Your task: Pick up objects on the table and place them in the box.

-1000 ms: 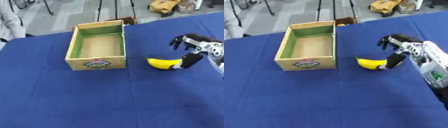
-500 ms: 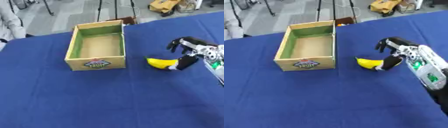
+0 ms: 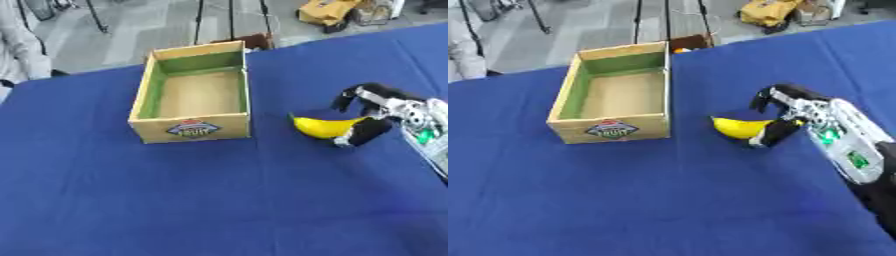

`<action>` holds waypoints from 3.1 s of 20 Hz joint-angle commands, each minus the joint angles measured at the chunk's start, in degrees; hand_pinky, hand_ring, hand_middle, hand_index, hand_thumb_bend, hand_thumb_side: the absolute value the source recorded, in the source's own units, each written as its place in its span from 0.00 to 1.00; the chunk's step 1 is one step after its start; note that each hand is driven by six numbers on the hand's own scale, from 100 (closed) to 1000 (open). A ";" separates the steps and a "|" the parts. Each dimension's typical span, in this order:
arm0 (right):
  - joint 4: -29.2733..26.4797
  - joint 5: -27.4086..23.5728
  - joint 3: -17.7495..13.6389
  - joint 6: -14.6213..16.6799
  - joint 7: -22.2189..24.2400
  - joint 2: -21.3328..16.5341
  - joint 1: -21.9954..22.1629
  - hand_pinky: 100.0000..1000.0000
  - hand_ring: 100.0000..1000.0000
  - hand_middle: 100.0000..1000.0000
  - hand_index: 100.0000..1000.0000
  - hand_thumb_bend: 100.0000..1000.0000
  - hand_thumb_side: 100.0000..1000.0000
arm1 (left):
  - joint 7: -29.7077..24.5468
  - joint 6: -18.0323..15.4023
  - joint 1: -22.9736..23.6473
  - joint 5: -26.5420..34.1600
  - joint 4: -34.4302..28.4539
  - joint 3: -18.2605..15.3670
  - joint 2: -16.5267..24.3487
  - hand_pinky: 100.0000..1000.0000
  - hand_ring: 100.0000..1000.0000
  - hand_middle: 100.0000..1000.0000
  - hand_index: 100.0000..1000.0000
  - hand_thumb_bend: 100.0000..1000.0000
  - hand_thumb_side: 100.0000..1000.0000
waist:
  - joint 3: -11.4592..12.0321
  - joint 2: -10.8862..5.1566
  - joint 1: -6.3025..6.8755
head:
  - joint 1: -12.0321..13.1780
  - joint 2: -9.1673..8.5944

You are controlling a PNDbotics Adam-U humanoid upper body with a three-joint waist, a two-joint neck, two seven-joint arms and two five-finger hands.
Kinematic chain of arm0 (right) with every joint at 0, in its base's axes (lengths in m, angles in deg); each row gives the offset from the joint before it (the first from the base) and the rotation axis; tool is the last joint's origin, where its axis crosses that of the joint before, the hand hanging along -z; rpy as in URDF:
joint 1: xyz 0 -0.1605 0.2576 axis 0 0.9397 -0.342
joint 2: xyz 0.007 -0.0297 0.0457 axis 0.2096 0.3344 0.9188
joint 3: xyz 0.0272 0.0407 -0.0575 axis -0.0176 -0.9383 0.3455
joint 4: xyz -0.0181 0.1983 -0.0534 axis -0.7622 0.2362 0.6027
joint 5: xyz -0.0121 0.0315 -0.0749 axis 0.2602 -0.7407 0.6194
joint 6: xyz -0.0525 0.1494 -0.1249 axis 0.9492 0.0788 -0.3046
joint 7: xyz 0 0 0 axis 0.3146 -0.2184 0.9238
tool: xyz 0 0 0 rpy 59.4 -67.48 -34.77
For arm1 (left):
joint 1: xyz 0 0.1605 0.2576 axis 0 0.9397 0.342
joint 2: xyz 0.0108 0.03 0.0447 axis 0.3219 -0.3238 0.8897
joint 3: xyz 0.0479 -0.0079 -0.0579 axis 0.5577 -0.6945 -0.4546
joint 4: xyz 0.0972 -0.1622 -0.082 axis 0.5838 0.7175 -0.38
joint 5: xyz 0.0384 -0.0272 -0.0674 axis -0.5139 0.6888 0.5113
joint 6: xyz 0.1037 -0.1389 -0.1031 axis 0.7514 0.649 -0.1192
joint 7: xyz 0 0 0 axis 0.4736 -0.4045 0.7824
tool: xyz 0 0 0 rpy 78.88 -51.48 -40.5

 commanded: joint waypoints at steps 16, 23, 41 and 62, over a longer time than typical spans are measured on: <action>2.67 -3.25 0.98 1.14 -1.65 -0.21 -1.76 0.68 0.97 0.56 0.71 0.42 0.10 | -0.54 -0.06 -0.21 0.32 -1.15 0.18 0.40 0.24 0.60 0.63 0.71 0.00 0.86 | 0.20 -0.61 0.03 | -0.26 -0.45; 3.61 -3.82 1.82 1.38 -1.64 -0.16 -2.50 0.67 0.96 0.54 0.69 0.27 0.11 | -0.59 -0.07 -0.19 0.38 -1.15 0.20 0.34 0.23 0.60 0.63 0.71 0.00 0.86 | 0.30 -0.57 0.05 | -0.29 -0.46; 5.43 -3.79 3.17 1.63 -1.40 -0.10 -3.81 0.62 0.92 0.46 0.62 0.08 0.10 | -0.82 -0.10 -0.34 0.51 -1.15 0.32 0.24 0.23 0.60 0.63 0.71 0.00 0.85 | 0.62 -0.36 0.13 | -0.65 -0.55; 6.44 -1.64 3.52 -0.14 -3.64 -0.03 -4.50 0.56 0.88 0.36 0.52 0.00 0.07 | -0.87 -0.16 -0.53 0.66 -1.15 0.23 0.32 0.23 0.59 0.62 0.71 0.00 0.85 | 0.65 -0.34 -0.11 | -0.71 -0.70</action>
